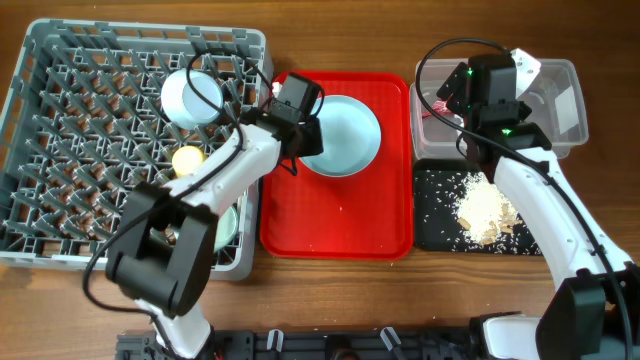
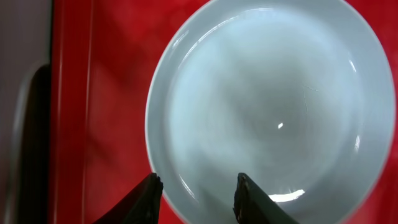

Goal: Sort waste into correct bins and load items into the dishwasher rack
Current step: 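Move left gripper to the red tray and grasp the light-blue plate rim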

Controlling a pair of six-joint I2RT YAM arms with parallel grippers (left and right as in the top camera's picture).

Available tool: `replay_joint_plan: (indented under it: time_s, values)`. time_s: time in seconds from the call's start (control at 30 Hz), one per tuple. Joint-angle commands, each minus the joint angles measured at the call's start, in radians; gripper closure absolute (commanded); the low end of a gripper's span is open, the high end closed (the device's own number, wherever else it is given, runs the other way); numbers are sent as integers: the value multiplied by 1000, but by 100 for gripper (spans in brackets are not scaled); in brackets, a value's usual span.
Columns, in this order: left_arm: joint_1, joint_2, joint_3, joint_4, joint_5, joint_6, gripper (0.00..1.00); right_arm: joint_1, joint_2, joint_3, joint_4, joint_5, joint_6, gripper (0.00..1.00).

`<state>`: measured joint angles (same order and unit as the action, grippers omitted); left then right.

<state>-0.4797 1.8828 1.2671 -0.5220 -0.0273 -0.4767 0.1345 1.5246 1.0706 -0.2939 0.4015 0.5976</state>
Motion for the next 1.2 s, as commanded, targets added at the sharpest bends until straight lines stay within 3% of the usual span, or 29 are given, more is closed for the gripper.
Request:
replay_joint_plan:
  time_s: [0.0,0.23,0.37,0.53,0.6,0.63,0.7,0.77,0.83,0.9,0.97,1.0,1.17]
  values:
    - [-1,72,8,26,-36,-3,61,-3,-12,8,2,17,7,0]
    - [-26,92,6,22,-22,-3,63,-3,-11,8,2,17,8,0]
    - [-73,93,6,53,201,-1,64,-3,-12,8,2,17,7,0]
    - [-108,-35,37,20,179,5,62,-3,-11,8,2,17,7,0]
    - [-93,-160,39,-3,90,5,62,-3,-12,8,2,17,7,0]
    - [-80,-261,39,-81,-84,6,62,-3,-12,8,2,17,7,0]
    - [-68,-312,39,-176,-201,31,58,-3,-11,8,2,17,7,0]
    - [-47,-325,38,-297,-242,31,51,-3,-12,8,2,17,7,0]
    - [-39,-309,23,-336,-230,31,51,-3,-12,8,2,17,7,0]
    - [-42,-280,2,-332,-151,30,58,-3,-11,8,2,17,7,0]
    - [-66,-228,-26,-262,-48,30,92,-3,-11,8,2,17,7,0]
    - [-90,-182,-44,-171,-48,27,96,-3,-11,8,2,17,7,0]
    - [-169,74,-57,182,-48,27,96,-3,-11,8,2,17,7,0]
